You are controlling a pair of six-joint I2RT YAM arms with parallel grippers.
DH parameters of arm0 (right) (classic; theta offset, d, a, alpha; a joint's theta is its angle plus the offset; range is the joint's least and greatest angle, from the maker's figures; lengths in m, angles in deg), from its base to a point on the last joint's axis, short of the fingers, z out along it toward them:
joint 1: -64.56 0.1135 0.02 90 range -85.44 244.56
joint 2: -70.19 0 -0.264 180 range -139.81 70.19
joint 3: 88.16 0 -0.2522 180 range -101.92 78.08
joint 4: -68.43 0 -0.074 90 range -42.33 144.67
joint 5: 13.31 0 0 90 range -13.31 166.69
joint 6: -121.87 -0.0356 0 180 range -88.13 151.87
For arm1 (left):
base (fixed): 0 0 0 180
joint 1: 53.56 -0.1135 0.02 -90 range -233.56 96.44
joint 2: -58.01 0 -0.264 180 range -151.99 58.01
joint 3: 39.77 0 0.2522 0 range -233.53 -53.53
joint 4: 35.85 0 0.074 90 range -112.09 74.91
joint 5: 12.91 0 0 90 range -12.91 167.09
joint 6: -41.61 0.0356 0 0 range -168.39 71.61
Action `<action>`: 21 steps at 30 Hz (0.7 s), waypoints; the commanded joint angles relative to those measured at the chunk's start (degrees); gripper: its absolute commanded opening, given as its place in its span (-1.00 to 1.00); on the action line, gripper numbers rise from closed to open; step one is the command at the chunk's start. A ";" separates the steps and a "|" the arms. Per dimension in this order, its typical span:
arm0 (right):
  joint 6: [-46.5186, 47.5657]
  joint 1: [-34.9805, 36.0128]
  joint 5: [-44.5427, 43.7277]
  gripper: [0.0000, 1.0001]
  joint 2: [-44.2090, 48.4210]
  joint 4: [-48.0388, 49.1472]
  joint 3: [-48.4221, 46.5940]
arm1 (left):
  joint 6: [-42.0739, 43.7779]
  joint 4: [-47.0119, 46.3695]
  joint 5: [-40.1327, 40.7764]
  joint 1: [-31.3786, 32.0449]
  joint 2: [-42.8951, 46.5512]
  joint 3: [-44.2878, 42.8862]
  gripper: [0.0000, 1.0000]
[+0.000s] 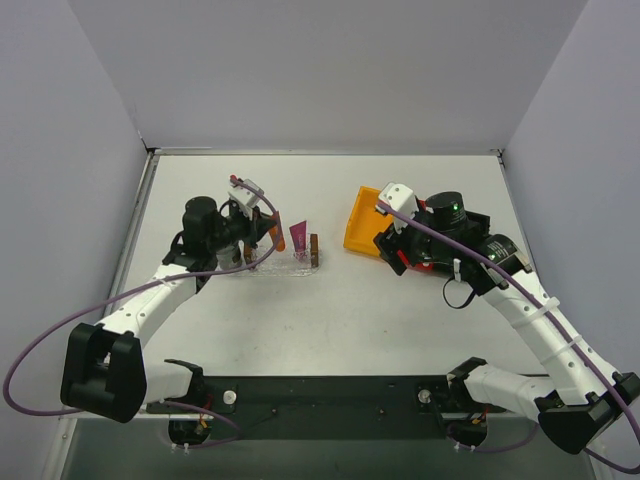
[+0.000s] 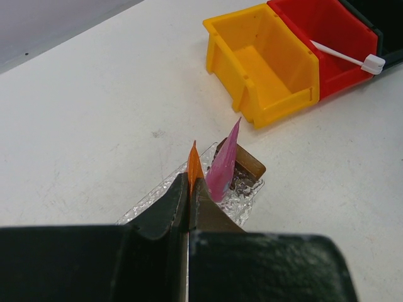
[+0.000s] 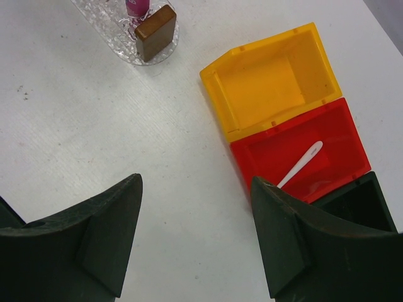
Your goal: Prepare toiletry sets of a toothbrush and toothpaste on the tray
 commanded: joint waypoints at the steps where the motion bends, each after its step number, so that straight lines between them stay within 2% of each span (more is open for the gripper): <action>1: -0.37 -0.48 0.79 0.28 1.22 1.52 0.51 | 1.21 -1.45 -0.23 0.32 -0.35 -3.67 -1.00; 21: -0.46 -0.83 0.96 0.28 1.40 1.44 0.60 | 2.00 -0.92 -0.58 0.49 -1.93 -4.55 -1.00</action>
